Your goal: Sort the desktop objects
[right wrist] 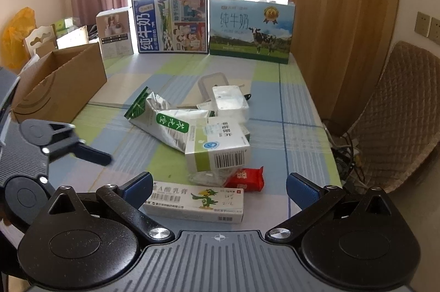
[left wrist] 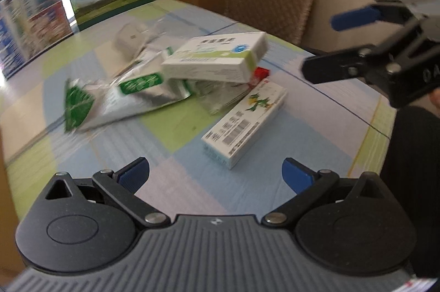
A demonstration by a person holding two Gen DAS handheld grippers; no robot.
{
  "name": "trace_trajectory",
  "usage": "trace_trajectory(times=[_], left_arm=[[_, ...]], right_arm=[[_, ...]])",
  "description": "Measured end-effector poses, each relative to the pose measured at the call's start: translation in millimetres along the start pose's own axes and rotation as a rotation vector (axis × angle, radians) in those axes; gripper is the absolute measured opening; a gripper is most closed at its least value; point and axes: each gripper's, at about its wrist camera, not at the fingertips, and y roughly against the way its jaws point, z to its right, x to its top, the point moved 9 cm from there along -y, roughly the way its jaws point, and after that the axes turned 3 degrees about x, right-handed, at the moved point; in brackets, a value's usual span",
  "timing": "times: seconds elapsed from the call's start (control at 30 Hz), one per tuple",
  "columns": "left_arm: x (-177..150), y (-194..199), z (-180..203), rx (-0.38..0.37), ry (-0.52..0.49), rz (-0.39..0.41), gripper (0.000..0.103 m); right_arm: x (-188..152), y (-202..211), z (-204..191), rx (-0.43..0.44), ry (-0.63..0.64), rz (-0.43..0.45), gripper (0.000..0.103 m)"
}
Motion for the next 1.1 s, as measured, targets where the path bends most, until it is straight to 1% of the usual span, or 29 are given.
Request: trace_trajectory(times=[0.03,0.1,0.2,0.27,0.4,0.53,0.57,0.67,0.73,0.87,0.9,1.0,1.1], left_arm=[[2,-4,3,-0.022,-0.03,0.0,0.093],[5,-12,9,-0.059,-0.096,-0.013,0.088],[10,-23,15,-0.088,-0.181,-0.013,0.088],[12,-32,17,-0.108,-0.216,-0.016,0.087],[14,-47,18,-0.163,-0.278,-0.032,0.078],[14,-59,18,-0.202,-0.344,-0.042,0.076],[14,-62,17,-0.21,-0.351,-0.043,0.075],[13,-68,16,-0.227,-0.367,-0.041,0.066],[13,-71,15,-0.238,-0.368,-0.042,0.056],[14,-77,13,-0.244,-0.361,-0.042,0.044],[14,-77,13,-0.248,-0.357,-0.042,0.039],[15,-78,12,-0.258,-0.347,-0.04,0.038],[14,-76,11,-0.264,-0.334,-0.037,0.037]], right_arm=[[0,-2,1,0.004,0.0,-0.004,0.101],[0,-8,1,0.011,0.002,-0.013,0.101],[1,-15,1,0.026,0.003,-0.022,0.101],[2,-21,0,0.032,0.011,-0.027,0.101],[5,-31,1,0.037,0.034,-0.032,0.101],[9,-43,2,0.048,0.053,-0.041,0.1],[10,-46,2,0.052,0.06,-0.043,0.1],[12,-55,0,0.066,0.076,-0.048,0.097],[13,-61,-1,0.068,0.082,-0.052,0.096],[15,-75,-2,0.063,0.092,-0.065,0.092],[16,-79,-2,0.06,0.096,-0.067,0.092],[18,-86,-1,0.049,0.105,-0.073,0.088],[20,-94,1,0.031,0.119,-0.082,0.08]])
